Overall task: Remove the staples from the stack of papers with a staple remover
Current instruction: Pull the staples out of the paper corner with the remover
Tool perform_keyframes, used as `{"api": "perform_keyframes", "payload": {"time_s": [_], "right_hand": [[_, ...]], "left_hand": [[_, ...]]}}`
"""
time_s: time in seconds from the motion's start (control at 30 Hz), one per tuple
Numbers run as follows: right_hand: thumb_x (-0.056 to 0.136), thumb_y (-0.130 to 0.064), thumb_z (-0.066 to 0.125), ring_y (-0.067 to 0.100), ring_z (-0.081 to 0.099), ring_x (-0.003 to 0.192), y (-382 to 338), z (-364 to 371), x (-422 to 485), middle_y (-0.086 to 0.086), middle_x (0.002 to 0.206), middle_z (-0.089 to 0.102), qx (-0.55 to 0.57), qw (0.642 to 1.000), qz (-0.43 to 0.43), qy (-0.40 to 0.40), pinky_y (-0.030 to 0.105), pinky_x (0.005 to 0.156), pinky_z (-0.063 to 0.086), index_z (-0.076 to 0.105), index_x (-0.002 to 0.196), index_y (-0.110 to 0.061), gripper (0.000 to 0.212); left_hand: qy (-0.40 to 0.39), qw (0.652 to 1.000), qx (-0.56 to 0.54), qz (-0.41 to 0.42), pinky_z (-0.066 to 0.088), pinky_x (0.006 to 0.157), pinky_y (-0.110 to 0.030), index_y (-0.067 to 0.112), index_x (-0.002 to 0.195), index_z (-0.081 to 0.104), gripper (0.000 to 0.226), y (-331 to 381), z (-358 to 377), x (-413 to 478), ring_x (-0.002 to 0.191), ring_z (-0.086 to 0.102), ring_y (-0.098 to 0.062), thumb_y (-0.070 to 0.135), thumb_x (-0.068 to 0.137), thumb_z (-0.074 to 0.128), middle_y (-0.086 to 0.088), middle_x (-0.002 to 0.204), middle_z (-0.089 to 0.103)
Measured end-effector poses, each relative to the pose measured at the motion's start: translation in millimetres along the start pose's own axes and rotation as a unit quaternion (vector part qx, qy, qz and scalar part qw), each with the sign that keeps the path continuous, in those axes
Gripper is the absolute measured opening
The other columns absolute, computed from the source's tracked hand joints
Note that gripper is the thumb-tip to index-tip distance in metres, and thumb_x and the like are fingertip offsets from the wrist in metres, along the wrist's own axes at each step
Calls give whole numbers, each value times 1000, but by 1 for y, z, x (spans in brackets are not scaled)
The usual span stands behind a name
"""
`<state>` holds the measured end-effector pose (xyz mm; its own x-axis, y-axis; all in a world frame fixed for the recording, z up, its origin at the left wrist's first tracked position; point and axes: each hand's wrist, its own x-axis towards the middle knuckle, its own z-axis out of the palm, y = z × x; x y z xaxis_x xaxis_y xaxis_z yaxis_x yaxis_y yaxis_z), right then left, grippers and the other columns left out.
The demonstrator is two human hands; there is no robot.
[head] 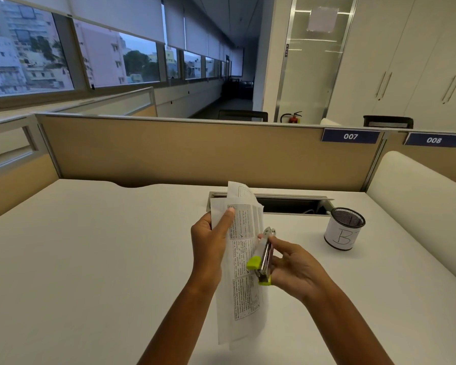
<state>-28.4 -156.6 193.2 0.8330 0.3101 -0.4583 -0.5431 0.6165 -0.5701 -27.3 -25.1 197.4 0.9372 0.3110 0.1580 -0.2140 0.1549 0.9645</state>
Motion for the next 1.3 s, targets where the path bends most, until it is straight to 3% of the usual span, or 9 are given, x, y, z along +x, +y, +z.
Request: {"api": "perform_keyframes", "payload": {"time_s": [0.07, 0.17, 0.27, 0.37, 0.5, 0.6, 0.7, 0.87, 1.3], "right_hand": [[86, -8, 53, 35, 60, 92, 1, 0, -2, 23, 95, 62, 13, 1000, -12, -8, 45, 54, 57, 60, 98, 4, 19], [83, -12, 56, 30, 70, 65, 2, 2, -5, 20, 70, 72, 38, 998, -39, -27, 40, 48, 58, 62, 93, 4, 20], [87, -25, 52, 20, 69, 51, 2, 5, -8, 15, 67, 72, 41, 996, -56, -52, 29, 45, 58, 61, 101, -1, 29], [90, -31, 48, 15, 69, 56, 1, 10, -13, 7, 65, 73, -116, 984, -114, -77, 25, 49, 57, 62, 100, -8, 29], [87, -27, 53, 6, 64, 50, 3, 18, -20, -6, 62, 70, -428, 845, -320, -26, 11, 42, 45, 64, 81, -21, 14], [83, -24, 60, 0, 62, 47, 4, 20, -22, -7, 67, 66, -508, 766, -394, 15, 4, 40, 41, 57, 79, -24, 5], [78, -29, 65, 0, 61, 54, 5, 17, -23, -8, 71, 62, -552, 717, -421, 57, 3, 48, 47, 52, 88, -24, 17], [76, -29, 67, 4, 64, 58, 3, 18, -26, -1, 76, 67, -538, 717, -439, 59, 6, 51, 51, 48, 80, -29, 20], [77, -22, 67, -1, 64, 47, -2, 24, -34, 2, 72, 69, -470, 781, -411, 11, 5, 40, 41, 51, 74, -26, 17]], "left_hand": [[1, 1000, -8, -4, 51, 46, -11, 30, 79, 59, 7, 1, 0, -2, 68, 64, -14, 27, 84, 54, 5, 80, 66], [-2, 1000, -12, -4, 51, 46, -11, 31, 79, 59, 8, 3, 0, -3, 68, 64, -14, 28, 84, 54, 6, 79, 65], [-12, 1000, -3, 1, 51, 47, -11, 30, 77, 59, 9, 4, 1, -6, 68, 65, -15, 29, 84, 53, 6, 78, 66], [-22, 1000, 10, 13, 50, 45, -11, 29, 73, 60, 14, 4, 2, -10, 57, 66, -10, 30, 84, 52, 6, 75, 66], [-16, 998, 44, 45, 50, 46, -12, 29, 67, 61, 18, 6, 2, -14, 55, 65, -14, 32, 83, 53, 7, 67, 66], [-15, 995, 69, 66, 49, 48, -12, 31, 65, 58, 18, 8, 3, -15, 59, 62, -15, 32, 82, 53, 9, 65, 63], [-21, 994, 79, 76, 50, 48, -11, 32, 65, 57, 17, 10, 3, -16, 61, 62, -15, 31, 82, 53, 9, 66, 63], [-36, 991, 84, 96, 45, 45, -3, 33, 67, 56, 18, 13, 3, -20, 59, 59, -11, 26, 83, 53, 12, 66, 61], [-20, 988, 97, 119, 47, 48, -4, 29, 73, 58, 8, 18, 3, -24, 61, 61, -11, 24, 79, 58, 5, 78, 63]]}}
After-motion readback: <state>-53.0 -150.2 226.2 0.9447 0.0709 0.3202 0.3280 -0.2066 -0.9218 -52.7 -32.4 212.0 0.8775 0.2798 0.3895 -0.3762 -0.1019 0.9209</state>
